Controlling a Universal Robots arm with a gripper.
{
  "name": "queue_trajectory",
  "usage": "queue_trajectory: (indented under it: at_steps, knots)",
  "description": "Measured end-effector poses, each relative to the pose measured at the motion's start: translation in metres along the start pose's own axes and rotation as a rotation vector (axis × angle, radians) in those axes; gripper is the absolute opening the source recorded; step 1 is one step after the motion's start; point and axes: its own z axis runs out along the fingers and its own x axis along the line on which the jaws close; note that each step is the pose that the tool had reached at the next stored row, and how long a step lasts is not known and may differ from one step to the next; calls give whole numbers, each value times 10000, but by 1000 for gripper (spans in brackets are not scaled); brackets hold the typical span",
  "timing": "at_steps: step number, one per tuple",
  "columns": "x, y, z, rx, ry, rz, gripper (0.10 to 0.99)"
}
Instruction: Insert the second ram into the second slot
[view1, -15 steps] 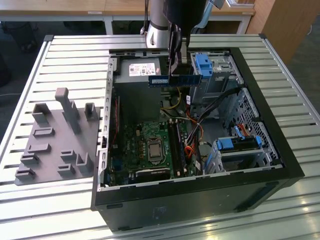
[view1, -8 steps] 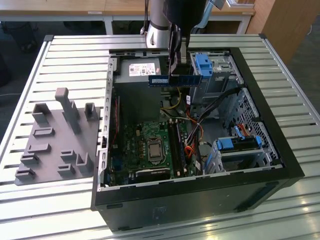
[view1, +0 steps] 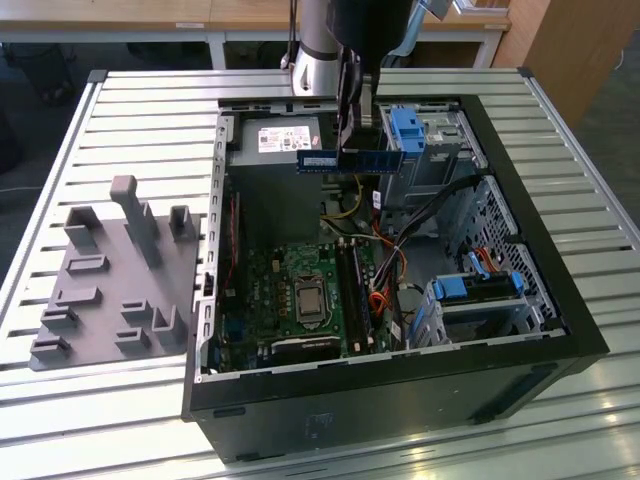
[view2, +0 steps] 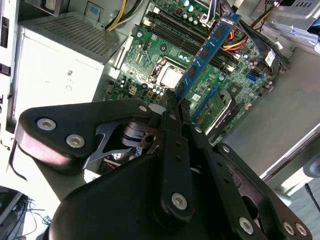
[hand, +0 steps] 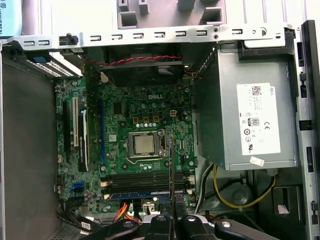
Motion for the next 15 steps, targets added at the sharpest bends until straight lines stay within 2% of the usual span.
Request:
queue_trajectory:
  at_steps: [15]
  knots:
    - [0, 0, 0, 3, -8, 228, 137]
